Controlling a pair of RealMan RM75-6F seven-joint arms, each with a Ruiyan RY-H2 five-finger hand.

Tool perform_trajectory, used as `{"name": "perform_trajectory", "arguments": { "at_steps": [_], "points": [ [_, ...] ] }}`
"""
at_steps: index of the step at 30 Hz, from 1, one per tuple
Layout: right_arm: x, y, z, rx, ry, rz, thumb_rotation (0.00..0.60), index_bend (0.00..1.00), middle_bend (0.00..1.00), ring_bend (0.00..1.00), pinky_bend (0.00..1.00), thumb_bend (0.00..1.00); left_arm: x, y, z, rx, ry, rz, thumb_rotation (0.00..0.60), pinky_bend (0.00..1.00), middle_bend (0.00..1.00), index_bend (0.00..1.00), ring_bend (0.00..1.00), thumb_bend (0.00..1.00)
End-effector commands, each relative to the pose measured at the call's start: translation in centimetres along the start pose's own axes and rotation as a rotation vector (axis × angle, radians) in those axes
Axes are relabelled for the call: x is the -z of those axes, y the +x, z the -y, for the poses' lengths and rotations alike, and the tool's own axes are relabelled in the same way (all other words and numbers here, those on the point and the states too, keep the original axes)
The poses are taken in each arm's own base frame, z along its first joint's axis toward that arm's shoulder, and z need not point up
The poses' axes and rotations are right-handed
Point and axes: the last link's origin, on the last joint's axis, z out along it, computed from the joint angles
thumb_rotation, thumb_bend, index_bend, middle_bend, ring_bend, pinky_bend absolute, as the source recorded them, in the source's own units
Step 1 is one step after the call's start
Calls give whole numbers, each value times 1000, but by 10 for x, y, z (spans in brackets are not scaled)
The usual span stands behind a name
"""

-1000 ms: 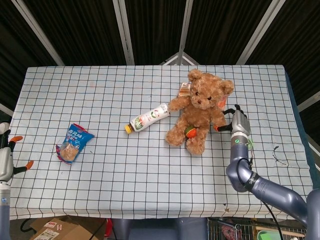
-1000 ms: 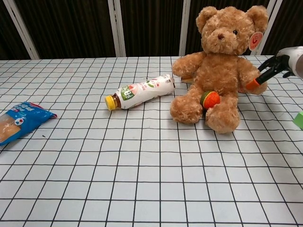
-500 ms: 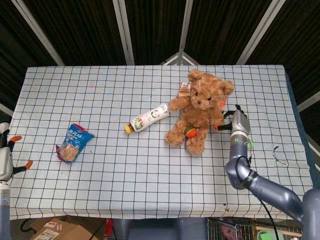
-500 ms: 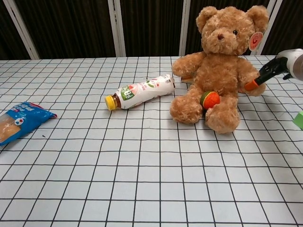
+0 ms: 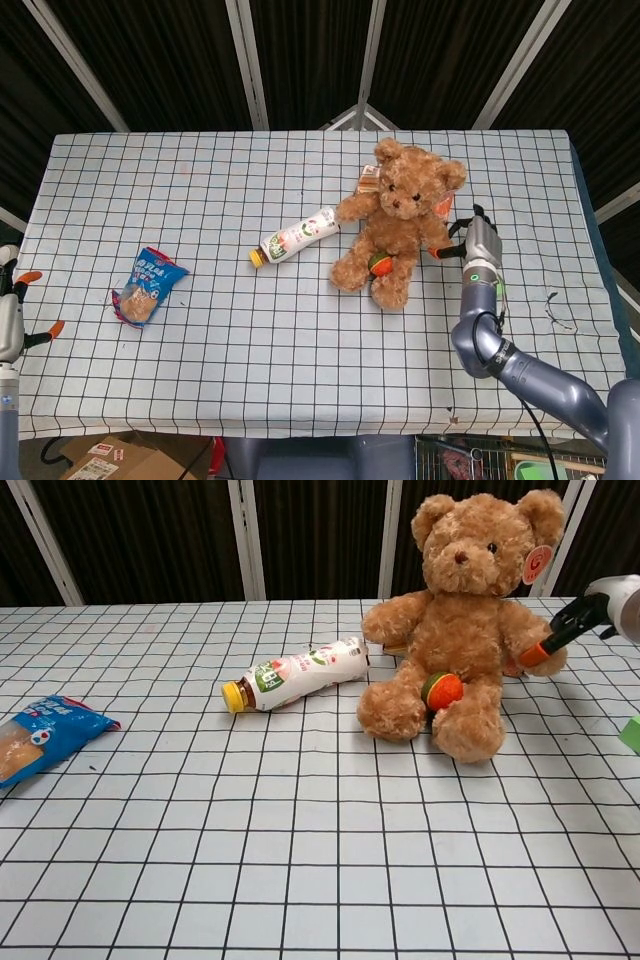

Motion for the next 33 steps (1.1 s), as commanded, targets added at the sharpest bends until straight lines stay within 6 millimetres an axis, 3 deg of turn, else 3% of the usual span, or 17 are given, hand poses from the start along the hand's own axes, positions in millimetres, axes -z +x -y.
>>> {"name": "perform_trajectory", "arguments": {
  "at_steps": [1,12,20,28,33],
  "points": [
    [-1,-3,-7,3,-12,13,600,697,9,0,0,110,0,0,0,0,-2,0,600,0,0,237,0,287],
    [2,5,6,-5,39,-7,600,697,9,0,0,111,-1,-1,0,-6,4,1,600,0,0,237,0,288],
    [-5,-4,-11,8,-11,23,600,697,9,0,0,111,0,-1,-1,-6,2,1,600,0,0,237,0,287],
    [1,7,7,25,43,-14,600,697,9,0,0,110,-1,-2,-1,-10,4,5,600,0,0,237,0,287],
    [-2,0,-8,33,-3,10,600,697,9,0,0,111,0,-1,-1,-6,3,1,600,0,0,237,0,288]
  ]
}}
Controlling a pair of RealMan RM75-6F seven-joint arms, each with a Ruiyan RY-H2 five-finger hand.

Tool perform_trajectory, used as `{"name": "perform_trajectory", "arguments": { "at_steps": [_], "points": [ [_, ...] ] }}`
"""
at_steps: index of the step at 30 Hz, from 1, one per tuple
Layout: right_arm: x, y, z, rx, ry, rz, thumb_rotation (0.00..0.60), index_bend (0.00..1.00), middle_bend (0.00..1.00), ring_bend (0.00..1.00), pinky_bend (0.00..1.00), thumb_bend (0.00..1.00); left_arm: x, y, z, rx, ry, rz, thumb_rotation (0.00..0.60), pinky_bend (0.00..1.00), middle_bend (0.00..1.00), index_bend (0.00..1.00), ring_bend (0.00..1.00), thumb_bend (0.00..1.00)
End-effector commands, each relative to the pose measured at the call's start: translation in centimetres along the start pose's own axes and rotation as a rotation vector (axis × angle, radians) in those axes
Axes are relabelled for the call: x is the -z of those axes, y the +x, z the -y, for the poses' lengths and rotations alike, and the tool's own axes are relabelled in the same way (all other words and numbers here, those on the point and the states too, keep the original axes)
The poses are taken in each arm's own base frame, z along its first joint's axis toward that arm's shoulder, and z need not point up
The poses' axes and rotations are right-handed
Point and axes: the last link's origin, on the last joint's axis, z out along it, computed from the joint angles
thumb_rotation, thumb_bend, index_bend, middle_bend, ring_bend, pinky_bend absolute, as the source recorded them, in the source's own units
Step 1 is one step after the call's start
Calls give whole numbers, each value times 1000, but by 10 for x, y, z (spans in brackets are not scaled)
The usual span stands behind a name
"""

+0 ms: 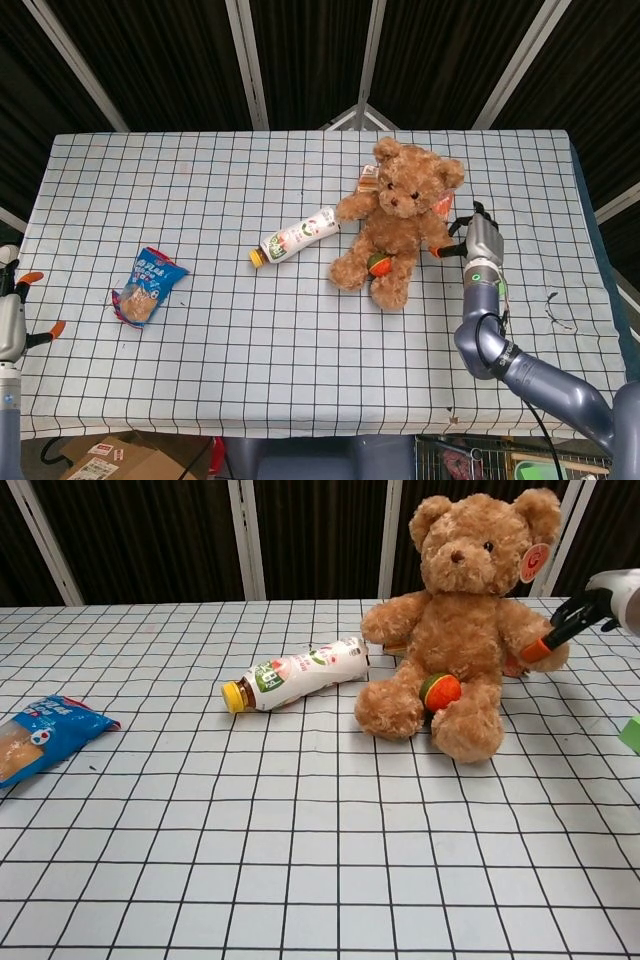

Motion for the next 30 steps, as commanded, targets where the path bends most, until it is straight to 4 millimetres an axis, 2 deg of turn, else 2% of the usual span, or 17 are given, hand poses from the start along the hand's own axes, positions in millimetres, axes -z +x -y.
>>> {"name": "perform_trajectory", "arguments": {
  "at_steps": [1,4,11,18,22,24,26,28,30],
  "points": [
    [-3,-5,-10,-7,-31,23,600,697,9,0,0,111,1,1,0,3,0,-3,600,0,0,237,0,287],
    [-4,-6,-10,-16,-26,37,600,697,9,0,0,111,1,2,1,6,0,-7,600,0,0,237,0,287],
    [3,5,9,-11,38,1,600,697,9,0,0,113,0,-1,0,-4,-2,3,600,0,0,237,0,288],
    [-2,-8,-11,1,-22,45,600,697,8,0,0,113,1,-1,0,-5,-1,0,600,0,0,237,0,287],
    [-4,-4,-8,-9,-10,36,600,681,8,0,0,114,1,0,0,-5,-3,-2,600,0,0,237,0,287],
    [-3,0,-4,-9,11,24,600,614,8,0,0,114,1,-1,0,-6,-2,1,600,0,0,237,0,287],
    [0,2,-1,-8,26,27,600,302,4,0,0,103,0,-1,0,-6,-2,2,600,0,0,237,0,287],
    [3,3,-1,-24,22,44,600,68,0,0,0,70,0,-1,0,-7,-2,1,600,0,0,237,0,288],
    [5,6,-2,-54,12,61,600,2,0,0,0,34,1,-1,0,-5,-2,-1,600,0,0,237,0,288]
  ]
}}
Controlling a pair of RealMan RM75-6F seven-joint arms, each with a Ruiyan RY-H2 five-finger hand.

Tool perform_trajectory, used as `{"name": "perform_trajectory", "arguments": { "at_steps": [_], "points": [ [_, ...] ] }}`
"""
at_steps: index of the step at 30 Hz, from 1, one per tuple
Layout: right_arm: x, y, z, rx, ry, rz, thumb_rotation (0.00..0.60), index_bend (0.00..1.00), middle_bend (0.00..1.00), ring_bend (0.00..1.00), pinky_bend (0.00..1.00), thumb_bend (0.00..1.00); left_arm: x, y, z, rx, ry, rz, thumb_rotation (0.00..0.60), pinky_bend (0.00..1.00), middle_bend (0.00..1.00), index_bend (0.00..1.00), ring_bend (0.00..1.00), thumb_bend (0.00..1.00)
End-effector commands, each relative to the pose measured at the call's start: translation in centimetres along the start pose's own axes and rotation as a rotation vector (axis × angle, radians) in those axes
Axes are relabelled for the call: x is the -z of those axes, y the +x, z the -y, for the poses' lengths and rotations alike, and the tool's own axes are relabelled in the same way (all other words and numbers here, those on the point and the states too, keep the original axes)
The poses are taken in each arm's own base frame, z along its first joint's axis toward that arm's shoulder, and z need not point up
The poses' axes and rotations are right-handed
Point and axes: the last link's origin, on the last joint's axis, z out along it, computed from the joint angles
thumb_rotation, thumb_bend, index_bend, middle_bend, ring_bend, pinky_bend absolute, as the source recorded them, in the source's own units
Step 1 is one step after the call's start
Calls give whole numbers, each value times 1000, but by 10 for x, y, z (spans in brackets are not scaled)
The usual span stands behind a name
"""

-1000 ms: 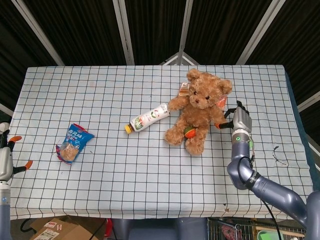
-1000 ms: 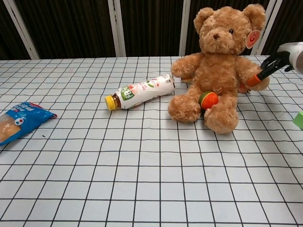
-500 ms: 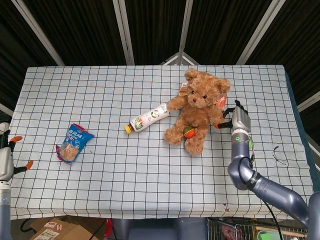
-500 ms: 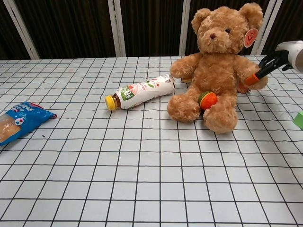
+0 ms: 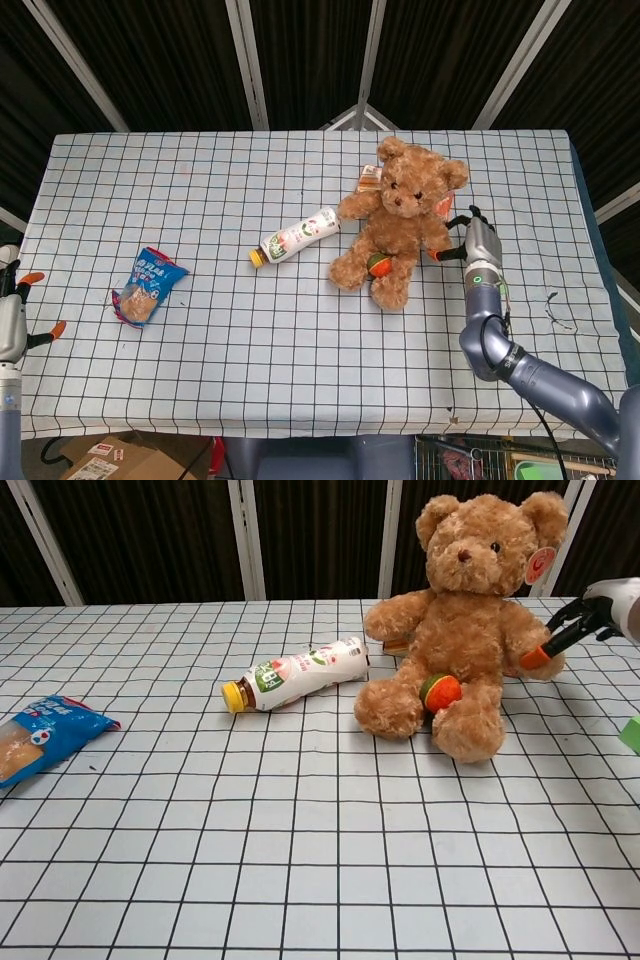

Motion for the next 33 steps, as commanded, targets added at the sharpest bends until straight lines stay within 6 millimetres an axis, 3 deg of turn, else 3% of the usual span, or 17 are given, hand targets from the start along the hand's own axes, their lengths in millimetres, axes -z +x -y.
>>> {"name": "perform_trajectory", "arguments": {
  "at_steps": [1,5,8,13,16,21,26,30,33],
  "points": [
    [4,5,-3,-43,-15,23,600,0,0,0,0,24,0,0,0,2,0,-2,600,0,0,237,0,288],
    [13,15,-11,-138,-18,82,600,0,0,0,0,16,1,2,2,7,3,-2,600,0,0,237,0,288],
    [28,30,-31,-166,-19,126,600,0,0,0,0,14,1,3,3,12,3,-2,600,0,0,237,0,288],
    [74,56,-88,-98,-43,154,600,0,0,0,0,13,4,5,5,24,-5,3,600,0,0,237,0,288],
    [109,68,-127,17,-44,53,600,0,0,0,0,13,8,7,3,34,-25,7,600,0,0,237,0,287],
    [161,60,-181,226,81,-115,600,0,0,0,0,13,16,7,0,48,-68,21,600,0,0,237,0,288],
    [193,49,-218,408,287,-160,600,0,0,0,0,13,19,6,-1,60,-95,43,600,0,0,237,0,288],
    [204,52,-231,586,406,-241,600,0,0,0,0,14,19,7,-1,73,-110,47,600,0,0,237,0,288],
    [208,53,-235,626,423,-264,600,0,0,0,0,14,19,8,-1,78,-118,41,600,0,0,237,0,288]
  ]
}}
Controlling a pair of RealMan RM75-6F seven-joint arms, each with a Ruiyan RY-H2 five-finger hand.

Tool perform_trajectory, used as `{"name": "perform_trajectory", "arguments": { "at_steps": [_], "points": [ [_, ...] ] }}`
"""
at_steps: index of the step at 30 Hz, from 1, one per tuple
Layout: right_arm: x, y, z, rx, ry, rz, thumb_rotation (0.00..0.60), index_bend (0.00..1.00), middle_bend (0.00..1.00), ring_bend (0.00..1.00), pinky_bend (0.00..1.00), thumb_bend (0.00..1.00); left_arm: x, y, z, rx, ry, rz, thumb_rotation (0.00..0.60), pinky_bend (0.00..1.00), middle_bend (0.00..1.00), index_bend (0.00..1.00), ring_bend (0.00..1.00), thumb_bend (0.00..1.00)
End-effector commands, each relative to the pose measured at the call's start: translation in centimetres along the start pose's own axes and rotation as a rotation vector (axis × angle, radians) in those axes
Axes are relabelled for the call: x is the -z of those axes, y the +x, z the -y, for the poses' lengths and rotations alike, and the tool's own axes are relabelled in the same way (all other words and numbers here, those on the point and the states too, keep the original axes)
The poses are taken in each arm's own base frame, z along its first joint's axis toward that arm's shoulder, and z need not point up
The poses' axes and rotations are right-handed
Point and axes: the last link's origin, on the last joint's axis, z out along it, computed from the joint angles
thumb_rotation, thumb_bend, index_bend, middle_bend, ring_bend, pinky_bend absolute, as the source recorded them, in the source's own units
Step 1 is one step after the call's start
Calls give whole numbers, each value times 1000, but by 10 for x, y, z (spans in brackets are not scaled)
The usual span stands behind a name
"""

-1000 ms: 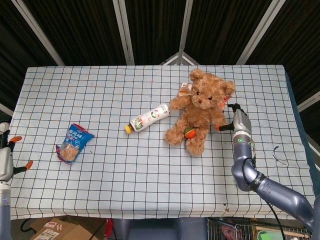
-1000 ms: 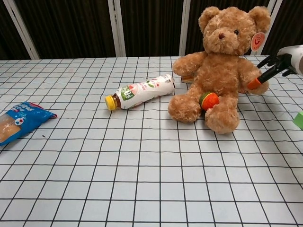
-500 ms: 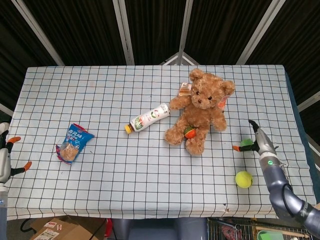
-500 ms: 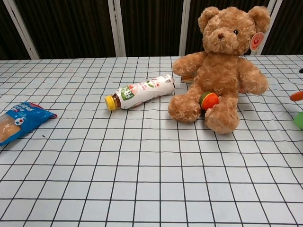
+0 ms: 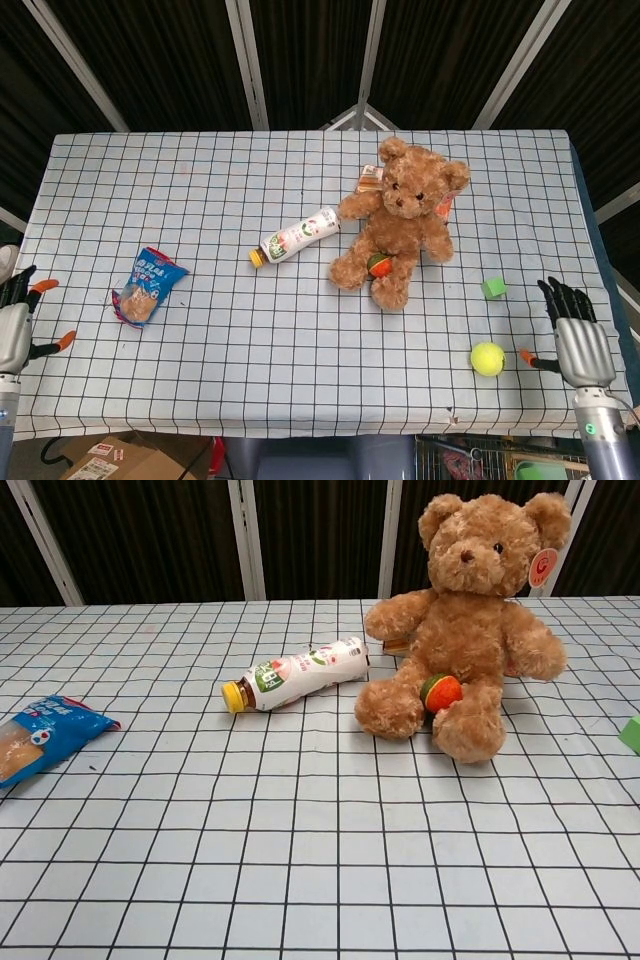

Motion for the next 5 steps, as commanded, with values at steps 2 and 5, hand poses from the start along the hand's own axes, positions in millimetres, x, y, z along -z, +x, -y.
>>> {"name": "perform_trajectory", "arguments": {
  "at_steps": [2,5],
  "points": [
    [48,-12,-13,75,68,-9,600,0,0,0,0,13,0,2,1,8,-9,-10,600,0,0,237,0,288],
    [51,-9,-14,68,67,-18,600,0,0,0,0,12,1,4,3,20,-10,-21,600,0,0,238,0,288]
  ]
}}
